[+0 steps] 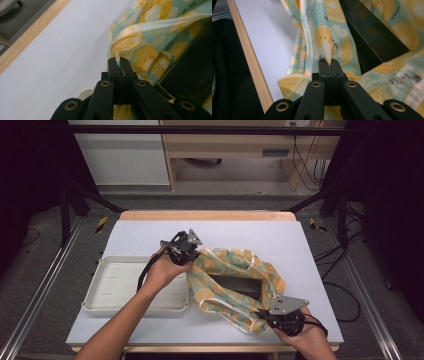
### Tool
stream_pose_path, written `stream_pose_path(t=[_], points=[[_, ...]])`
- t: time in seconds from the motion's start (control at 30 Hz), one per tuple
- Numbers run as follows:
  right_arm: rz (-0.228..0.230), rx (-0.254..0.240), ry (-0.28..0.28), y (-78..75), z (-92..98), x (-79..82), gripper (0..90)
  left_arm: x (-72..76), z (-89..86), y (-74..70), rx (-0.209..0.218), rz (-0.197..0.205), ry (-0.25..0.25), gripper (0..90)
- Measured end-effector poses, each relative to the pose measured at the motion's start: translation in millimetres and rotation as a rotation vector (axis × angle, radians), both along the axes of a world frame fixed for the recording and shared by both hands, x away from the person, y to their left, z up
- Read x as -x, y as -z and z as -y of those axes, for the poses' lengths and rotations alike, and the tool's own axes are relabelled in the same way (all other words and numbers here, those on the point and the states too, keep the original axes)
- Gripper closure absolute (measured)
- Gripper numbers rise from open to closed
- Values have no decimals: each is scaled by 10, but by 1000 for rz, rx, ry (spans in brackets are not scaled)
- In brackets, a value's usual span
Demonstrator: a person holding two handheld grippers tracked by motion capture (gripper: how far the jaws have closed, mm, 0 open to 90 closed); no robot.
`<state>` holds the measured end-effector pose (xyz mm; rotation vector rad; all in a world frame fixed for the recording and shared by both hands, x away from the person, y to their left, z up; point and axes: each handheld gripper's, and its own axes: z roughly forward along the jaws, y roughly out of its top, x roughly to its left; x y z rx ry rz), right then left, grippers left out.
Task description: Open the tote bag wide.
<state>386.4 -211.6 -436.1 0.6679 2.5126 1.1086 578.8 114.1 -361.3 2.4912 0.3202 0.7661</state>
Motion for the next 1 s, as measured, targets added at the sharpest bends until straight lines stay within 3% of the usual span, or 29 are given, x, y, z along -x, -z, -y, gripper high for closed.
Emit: stream_pose_path(t=[0.2,0.33,0.4,0.5,0.53,0.57,0.6,0.73,0.83,1.0], points=[[-26,24,-10,62,34,24,900,-41,-82,-71,35,11,-18,900],[-37,32,13,97,58,14,900,-1,-76,-76,47,-10,12,900],[-33,13,28,83,75,-9,886,45,-54,-66,55,-17,29,900],[-8,-14,58,-4,89,-57,714,154,-10,-69,60,-16,48,900],[-8,-14,58,-4,89,-57,714,154,-10,-69,60,-16,48,900],[7,-21,68,-67,83,-71,611,205,14,-70,61,-13,58,900],[16,-19,73,-101,80,-75,582,227,24,-71,61,-12,63,900],[54,-19,52,-199,69,-69,508,278,43,-76,56,-11,69,900],[70,-30,70,-284,66,-95,475,296,46,-73,62,-12,72,900],[77,-25,157,-350,99,-266,442,294,10,-62,66,-14,75,900]])
